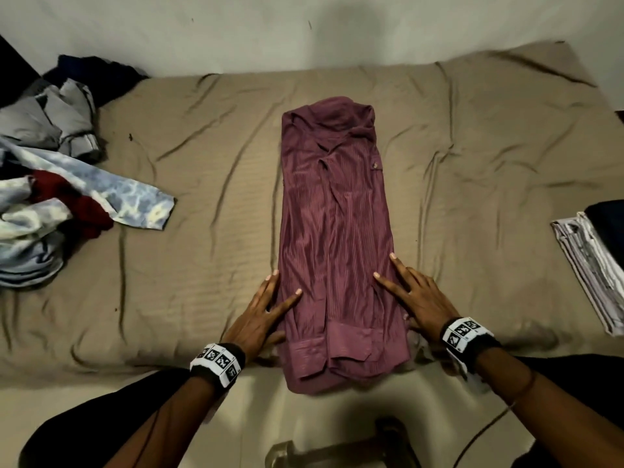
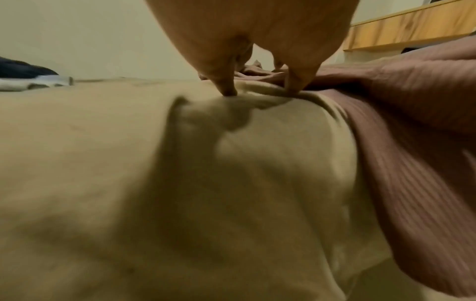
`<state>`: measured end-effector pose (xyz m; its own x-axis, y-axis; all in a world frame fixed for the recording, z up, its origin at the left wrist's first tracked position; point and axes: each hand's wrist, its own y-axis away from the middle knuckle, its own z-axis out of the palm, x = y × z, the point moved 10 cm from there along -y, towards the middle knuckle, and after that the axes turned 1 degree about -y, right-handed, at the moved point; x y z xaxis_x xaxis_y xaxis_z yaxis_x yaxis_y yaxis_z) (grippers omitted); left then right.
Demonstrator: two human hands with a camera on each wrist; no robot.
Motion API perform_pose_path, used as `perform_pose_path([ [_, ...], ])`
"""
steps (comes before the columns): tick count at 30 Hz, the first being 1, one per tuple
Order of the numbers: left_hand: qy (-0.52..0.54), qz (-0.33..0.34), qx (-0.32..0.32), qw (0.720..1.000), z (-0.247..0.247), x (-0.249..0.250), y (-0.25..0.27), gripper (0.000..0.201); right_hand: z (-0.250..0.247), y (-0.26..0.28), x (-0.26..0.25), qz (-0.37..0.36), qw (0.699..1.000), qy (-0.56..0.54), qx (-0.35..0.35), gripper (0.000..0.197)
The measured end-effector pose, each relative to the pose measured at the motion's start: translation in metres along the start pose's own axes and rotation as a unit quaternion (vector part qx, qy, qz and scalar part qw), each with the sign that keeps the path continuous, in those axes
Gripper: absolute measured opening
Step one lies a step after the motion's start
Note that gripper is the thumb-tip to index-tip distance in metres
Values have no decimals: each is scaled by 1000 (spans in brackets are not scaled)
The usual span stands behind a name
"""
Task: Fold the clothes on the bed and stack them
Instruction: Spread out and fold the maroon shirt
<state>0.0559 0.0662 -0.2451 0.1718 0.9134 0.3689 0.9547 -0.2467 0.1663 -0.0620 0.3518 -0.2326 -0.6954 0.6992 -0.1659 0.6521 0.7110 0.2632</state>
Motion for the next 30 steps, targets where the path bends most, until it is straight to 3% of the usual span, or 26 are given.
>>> perform_pose_path([
  [2, 27, -4, 16, 1000, -12, -15, 8, 87, -7, -2, 5, -2, 1000, 22, -2, 129],
  [5, -20, -1, -1, 1000, -21, -23, 11, 101, -8, -5, -1, -28, 998, 59, -12, 121],
  [8, -76, 39, 15, 996, -24, -11, -2, 87, -2, -11, -21, -73, 994, 80, 4, 109],
  [13, -78, 65, -47, 994, -14, -16, -29, 93, 12, -18, -41, -127, 986, 103, 2, 104],
  [15, -50, 81, -47, 994, -14, -12, -28, 81, 16, -17, -39, -128, 986, 105, -10, 108],
  [16, -24, 67, -26, 997, -19, -12, -28, 74, 18, -17, -38, -126, 987, 102, -16, 109],
  [18, 52, -28, 32, 998, -29, -23, -26, 77, 22, -16, -37, -120, 988, 98, -22, 109],
  [21, 138, -172, 76, 972, -21, -31, -21, 84, 24, -16, -37, -113, 989, 97, -19, 108],
  [24, 195, -205, 98, 954, -11, -14, -21, 90, 25, -16, -38, -110, 989, 94, -17, 110],
  [28, 220, -272, 57, 935, 2, -1, -10, 99, 11, -15, -42, -111, 990, 87, 7, 102],
  [30, 230, -248, 81, 938, -4, 9, -1, 108, 11, -15, -44, -116, 989, 94, 5, 103],
])
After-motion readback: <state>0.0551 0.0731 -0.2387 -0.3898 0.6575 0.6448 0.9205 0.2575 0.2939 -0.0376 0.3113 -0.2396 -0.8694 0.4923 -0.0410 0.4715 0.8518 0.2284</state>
